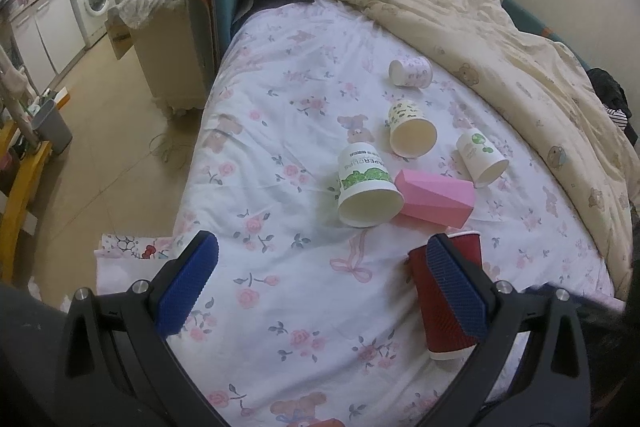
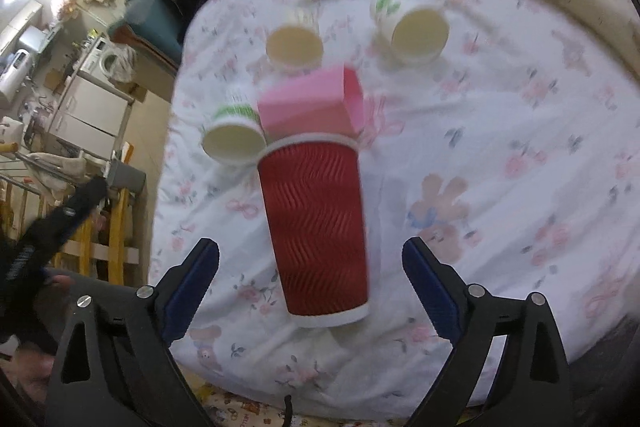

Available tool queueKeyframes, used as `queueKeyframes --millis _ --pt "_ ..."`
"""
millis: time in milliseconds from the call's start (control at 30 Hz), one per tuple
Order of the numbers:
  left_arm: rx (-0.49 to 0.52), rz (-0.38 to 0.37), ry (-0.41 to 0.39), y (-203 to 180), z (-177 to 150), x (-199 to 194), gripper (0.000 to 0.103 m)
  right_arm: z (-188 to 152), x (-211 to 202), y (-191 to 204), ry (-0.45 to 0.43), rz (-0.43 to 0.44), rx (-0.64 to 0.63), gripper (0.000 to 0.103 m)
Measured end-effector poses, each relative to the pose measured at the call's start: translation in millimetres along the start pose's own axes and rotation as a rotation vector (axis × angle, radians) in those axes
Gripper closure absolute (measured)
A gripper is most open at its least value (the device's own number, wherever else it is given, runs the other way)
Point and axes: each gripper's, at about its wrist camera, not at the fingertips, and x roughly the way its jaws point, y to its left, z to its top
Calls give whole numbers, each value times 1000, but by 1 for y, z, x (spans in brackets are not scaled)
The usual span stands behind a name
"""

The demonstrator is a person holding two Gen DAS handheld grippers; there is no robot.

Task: Flip cup upside down
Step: 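Grasp the red cup with the left gripper while the right gripper releases it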

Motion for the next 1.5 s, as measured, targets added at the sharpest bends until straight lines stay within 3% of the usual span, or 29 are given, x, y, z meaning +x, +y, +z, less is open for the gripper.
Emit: queueKeyframes --millis 167,367,700,800,933,1167,1500 --pt "4 -2 9 -1 -2 1 0 7 -34 -19 -93 -64 -2 2" --pt "19 -7 16 -8 -4 3 0 5 -37 -43 -156 -56 96 2" --pt "19 -48 67 -27 -15 7 0 4 -49 -38 -222 -72 56 2" --pt "41 -73 120 -47 -26 15 0 5 -57 -43 -259 -92 78 2" --pt "52 -86 175 -70 -43 24 0 6 -63 -59 -263 -52 160 2" --pt "103 -64 284 -111 -70 49 0 2 -72 -72 -269 -61 198 2" --pt "99 -53 427 -129 -48 83 1 0 -77 -89 -264 -8 276 2"
